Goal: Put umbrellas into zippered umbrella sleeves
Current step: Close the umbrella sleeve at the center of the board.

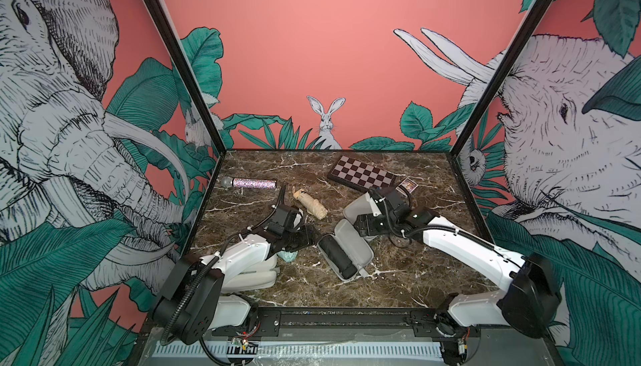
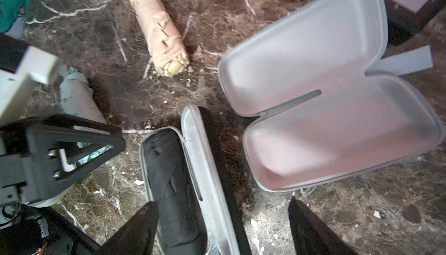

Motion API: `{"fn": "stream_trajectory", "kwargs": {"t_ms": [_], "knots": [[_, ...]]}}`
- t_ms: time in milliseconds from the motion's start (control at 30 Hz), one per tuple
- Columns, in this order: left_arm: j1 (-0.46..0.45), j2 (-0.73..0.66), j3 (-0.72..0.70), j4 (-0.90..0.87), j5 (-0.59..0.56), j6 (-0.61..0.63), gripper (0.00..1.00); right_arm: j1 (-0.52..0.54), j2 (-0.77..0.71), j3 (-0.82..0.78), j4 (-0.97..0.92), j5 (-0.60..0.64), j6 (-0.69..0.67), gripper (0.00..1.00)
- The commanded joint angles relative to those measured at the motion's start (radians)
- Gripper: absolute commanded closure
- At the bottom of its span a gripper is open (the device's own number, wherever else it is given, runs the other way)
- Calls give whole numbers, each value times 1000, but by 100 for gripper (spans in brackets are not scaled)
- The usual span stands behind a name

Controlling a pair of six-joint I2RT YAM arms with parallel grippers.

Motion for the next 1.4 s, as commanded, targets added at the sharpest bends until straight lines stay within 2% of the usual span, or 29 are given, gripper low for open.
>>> {"fn": "stream_trajectory", "kwargs": {"t_ms": [0, 167, 267, 467, 600, 733, 867, 1000, 1100, 1233, 1367], "knots": [[-3, 3, 12, -17, 3, -1, 30, 9, 68, -28, 49, -181, 40, 13], [-2, -17, 23, -53, 7, 0, 27, 41, 88, -65, 173, -289, 131, 13], [-1, -27, 1, -45, 25, -21, 22, 108, 92, -50, 161, -271, 139, 13], [24, -34, -64, 38, 61, -87, 20, 246, 163, 0, 125, -188, 133, 13], [43, -41, -89, 77, 71, -119, 19, 273, 234, -3, 130, -165, 118, 13], [21, -21, -92, 112, 66, -146, 20, 272, 274, 9, 129, -174, 95, 13], [-42, 23, -81, 135, 46, -164, 22, 261, 269, 57, 87, -245, 66, 16], [-68, 45, -105, 168, 36, -193, 28, 165, 125, -15, 163, -322, 129, 18], [-73, 52, -118, 176, 39, -198, 33, 75, 81, -71, 148, -333, 115, 20], [-73, 56, -124, 162, 44, -194, 38, 40, 142, -91, 93, -329, 55, 23], [-73, 36, -151, 164, 45, -220, 39, 55, 175, -128, 155, -370, 106, 27]]}}
